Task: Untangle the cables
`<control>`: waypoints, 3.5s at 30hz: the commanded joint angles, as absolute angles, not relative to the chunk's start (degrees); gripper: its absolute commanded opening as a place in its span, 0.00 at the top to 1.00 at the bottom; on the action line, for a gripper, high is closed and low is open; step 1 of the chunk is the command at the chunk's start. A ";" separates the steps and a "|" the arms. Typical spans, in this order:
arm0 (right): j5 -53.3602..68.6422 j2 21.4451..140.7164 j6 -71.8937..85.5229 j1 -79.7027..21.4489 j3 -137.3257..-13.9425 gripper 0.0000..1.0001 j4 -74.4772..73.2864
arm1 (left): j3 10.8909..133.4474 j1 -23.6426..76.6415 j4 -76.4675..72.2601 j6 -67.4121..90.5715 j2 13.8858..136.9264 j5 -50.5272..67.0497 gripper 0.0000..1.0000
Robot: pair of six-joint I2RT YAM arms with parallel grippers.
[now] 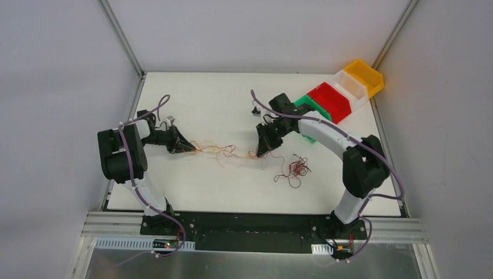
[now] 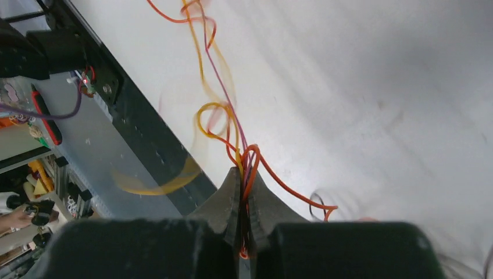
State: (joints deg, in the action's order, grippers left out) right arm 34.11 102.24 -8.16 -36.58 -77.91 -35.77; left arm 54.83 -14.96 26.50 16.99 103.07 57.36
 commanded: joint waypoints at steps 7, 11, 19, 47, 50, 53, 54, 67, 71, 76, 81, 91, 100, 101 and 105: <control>34.24 88.45 -25.74 -19.27 -74.16 1.00 -66.48 | 64.61 -27.54 36.56 2.17 102.56 43.08 1.00; 34.69 85.06 -27.19 -17.04 -75.68 1.00 -68.24 | 65.69 -28.07 38.00 0.53 103.62 39.89 1.00; 42.48 86.48 -18.87 -18.30 -85.33 1.00 -61.12 | 65.32 -23.21 40.77 -0.26 96.68 57.42 1.00; 30.04 80.24 -30.82 -23.46 -68.27 0.23 -57.26 | 68.26 -1.43 33.58 12.36 91.17 54.28 0.33; 31.59 83.93 -23.74 -23.34 -71.03 0.26 -51.45 | 66.82 6.16 28.06 14.56 93.28 54.38 0.34; 34.53 91.57 -15.43 -23.44 -75.37 0.34 -46.26 | 66.45 13.11 23.06 17.32 97.55 53.39 0.36; 35.25 93.78 -12.91 -23.52 -76.31 0.36 -44.16 | 66.51 14.81 21.70 17.80 99.29 53.07 0.37; 30.93 109.80 1.05 -30.58 -76.52 0.32 -26.43 | 68.42 22.44 8.46 27.30 116.00 51.18 0.44; 27.54 113.75 3.61 -30.52 -77.64 0.41 -24.97 | 68.12 22.43 4.82 30.48 117.33 52.34 0.58; 28.46 114.09 4.98 -29.76 -77.63 0.81 -25.12 | 67.68 22.34 3.90 31.03 116.58 51.23 0.89; 30.14 107.57 1.30 -27.98 -74.52 1.00 -31.56 | 64.60 19.58 4.41 29.92 109.78 50.11 1.00; 28.54 85.79 -15.95 -16.40 -63.30 1.00 -51.96 | 70.14 -3.12 18.71 21.47 89.92 45.53 1.00; 24.62 75.59 -25.36 -9.73 -59.92 1.00 -61.08 | 88.07 -14.80 22.77 22.21 89.89 46.97 1.00; 24.19 75.03 -26.53 -9.06 -60.06 1.00 -61.86 | 89.52 -15.37 22.89 22.28 90.28 46.61 1.00; 22.52 73.27 -30.84 -5.66 -59.63 1.00 -64.87 | 96.09 -17.38 23.25 23.24 92.48 45.64 1.00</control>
